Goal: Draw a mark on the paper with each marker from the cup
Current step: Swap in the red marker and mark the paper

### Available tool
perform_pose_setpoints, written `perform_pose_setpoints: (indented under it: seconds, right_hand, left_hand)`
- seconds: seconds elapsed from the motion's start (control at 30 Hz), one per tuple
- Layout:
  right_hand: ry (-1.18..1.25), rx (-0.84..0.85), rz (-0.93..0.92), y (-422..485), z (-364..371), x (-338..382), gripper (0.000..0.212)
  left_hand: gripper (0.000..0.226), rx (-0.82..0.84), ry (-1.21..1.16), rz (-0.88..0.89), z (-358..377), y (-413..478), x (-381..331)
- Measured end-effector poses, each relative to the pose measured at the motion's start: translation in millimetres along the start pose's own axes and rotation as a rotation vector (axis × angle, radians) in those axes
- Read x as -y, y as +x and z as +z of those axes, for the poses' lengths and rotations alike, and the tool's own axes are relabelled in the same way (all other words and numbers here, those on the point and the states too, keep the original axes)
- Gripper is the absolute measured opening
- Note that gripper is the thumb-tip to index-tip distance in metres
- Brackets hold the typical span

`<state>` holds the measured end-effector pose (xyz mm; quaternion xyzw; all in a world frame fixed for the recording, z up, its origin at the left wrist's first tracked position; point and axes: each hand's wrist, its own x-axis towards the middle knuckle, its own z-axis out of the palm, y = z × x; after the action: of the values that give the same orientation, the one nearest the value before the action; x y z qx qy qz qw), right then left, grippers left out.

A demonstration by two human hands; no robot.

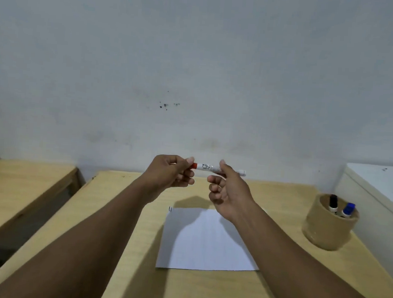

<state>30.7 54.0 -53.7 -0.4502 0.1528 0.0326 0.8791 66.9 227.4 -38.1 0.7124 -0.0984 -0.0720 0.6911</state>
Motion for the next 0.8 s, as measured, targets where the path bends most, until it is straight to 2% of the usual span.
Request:
perform_pose_setpoints:
  seconds: [0.2,0.27,0.3,0.37,0.47,0.53,0.6,0.7,0.8]
  right_hand:
    - [-0.047,0.092,-0.049,10.7,18.3,-33.9,0.022]
    - [-0.043,0.067,-0.093,15.9,14.5,-31.5,0.021]
    - [-0.054,0.039,-0.117,19.4,10.2,-27.9,0.02]
    - [-0.108,-0.008,-0.16,25.1,-2.3,-18.6,0.016]
    - [-0.242,-0.07,-0.18,36.3,-13.1,-16.6,0.012]
    - [-0.326,-0.11,-0.181,42.2,-14.1,-22.1,0.013]
    - [-0.37,-0.124,-0.172,46.6,-11.4,-31.0,0.013]
    - [-0.402,-0.068,-0.146,48.8,-4.8,-46.4,0.009]
    - [-0.448,-0.001,-0.126,51.2,-1.4,-58.7,0.018]
  left_hand:
    - [0.033,-0.121,0.015,-0.027,-41.2,-10.2,38.4]
    - [0.034,-0.181,0.013,-0.043,-58.5,-10.8,48.0]
    - [0.034,-0.197,0.058,-0.042,-67.7,-12.3,52.9]
    - [0.033,-0.207,0.315,-0.027,-82.8,-14.8,63.2]
    - [0.02,-0.159,0.766,-0.027,-89.1,-15.9,76.8]
    - [0.011,-0.094,0.893,-0.026,-83.2,-15.8,85.2]
    - [0.01,-0.064,0.965,-0.035,-76.8,-14.6,92.4]
    - [0.009,-0.033,0.944,-0.056,-70.5,-10.6,96.6]
    - [0.002,0.008,0.908,-0.089,-67.8,-5.5,95.9]
